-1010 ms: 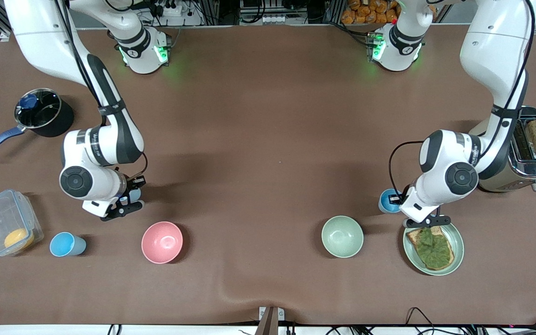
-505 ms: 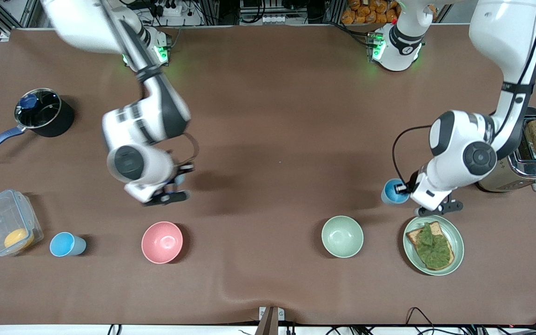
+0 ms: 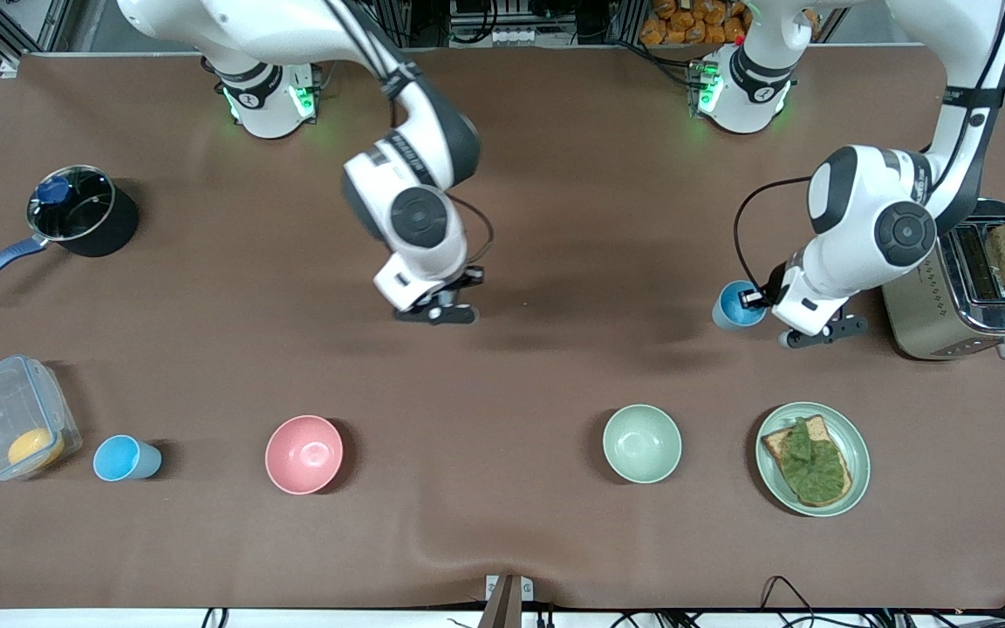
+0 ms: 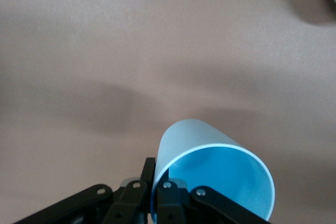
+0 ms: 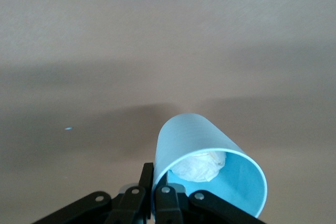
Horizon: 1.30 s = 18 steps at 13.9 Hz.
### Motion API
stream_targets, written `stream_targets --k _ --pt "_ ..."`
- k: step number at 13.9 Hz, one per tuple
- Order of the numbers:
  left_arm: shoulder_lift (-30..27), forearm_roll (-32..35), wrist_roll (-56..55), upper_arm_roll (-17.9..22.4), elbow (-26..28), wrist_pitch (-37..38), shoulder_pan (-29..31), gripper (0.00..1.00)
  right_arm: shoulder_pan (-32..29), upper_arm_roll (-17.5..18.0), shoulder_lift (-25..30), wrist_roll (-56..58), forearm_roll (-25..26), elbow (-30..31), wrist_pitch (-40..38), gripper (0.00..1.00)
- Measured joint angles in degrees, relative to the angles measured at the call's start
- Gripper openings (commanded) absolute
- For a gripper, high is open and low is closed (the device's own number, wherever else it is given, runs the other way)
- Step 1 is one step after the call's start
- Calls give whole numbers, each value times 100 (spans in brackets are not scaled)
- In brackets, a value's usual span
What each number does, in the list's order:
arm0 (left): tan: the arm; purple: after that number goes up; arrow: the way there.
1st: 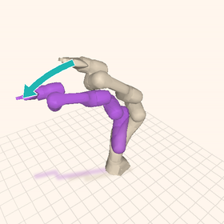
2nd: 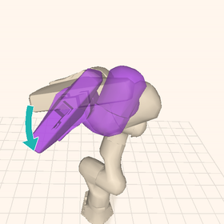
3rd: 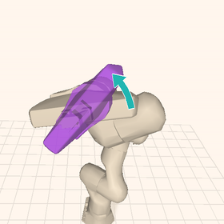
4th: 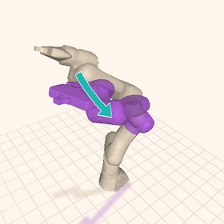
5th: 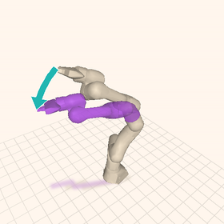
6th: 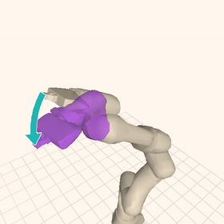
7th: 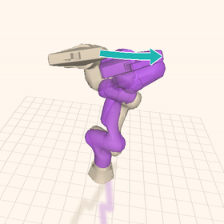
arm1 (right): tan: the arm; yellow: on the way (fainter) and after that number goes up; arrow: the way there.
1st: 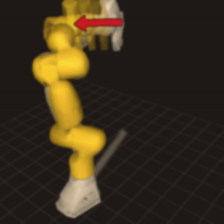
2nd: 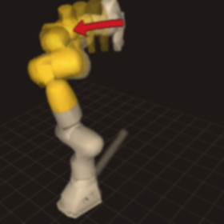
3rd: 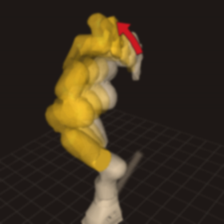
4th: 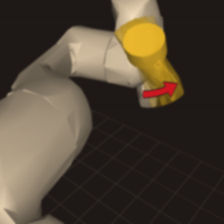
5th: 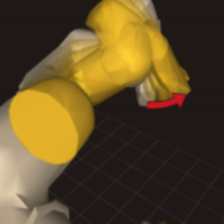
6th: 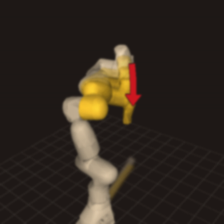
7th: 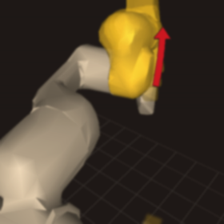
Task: Stack blue cups with both arms
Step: 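Place the tissue cup centrally with the right gripper while the left gripper follows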
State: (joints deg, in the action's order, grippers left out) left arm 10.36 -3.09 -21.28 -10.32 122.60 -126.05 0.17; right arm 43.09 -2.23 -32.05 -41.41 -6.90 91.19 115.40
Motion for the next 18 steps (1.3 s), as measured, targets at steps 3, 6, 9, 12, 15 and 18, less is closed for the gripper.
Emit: stream_targets --k 3,6,9,12,15,18 --pt "-22 0 -34 -4 59 2 -4 0 288 -4 -316 -293 0 8 490 0" --pt "-8 -1 -36 -18 81 2 -21 0 368 -4 -437 -361 0 7 716 0" --pt "60 -1 -39 -27 101 0 -27 0 372 -13 -435 -380 -1 -20 777 3" --pt "76 -1 -65 -30 100 -5 -27 0 454 -11 -476 -461 -3 0 786 100" --pt "76 -1 -171 -40 100 -12 -44 0 494 -13 -558 -529 -1 -4 888 100" --pt "75 -1 -536 -132 66 -31 -186 0 492 -69 -544 -529 4 -216 677 100"
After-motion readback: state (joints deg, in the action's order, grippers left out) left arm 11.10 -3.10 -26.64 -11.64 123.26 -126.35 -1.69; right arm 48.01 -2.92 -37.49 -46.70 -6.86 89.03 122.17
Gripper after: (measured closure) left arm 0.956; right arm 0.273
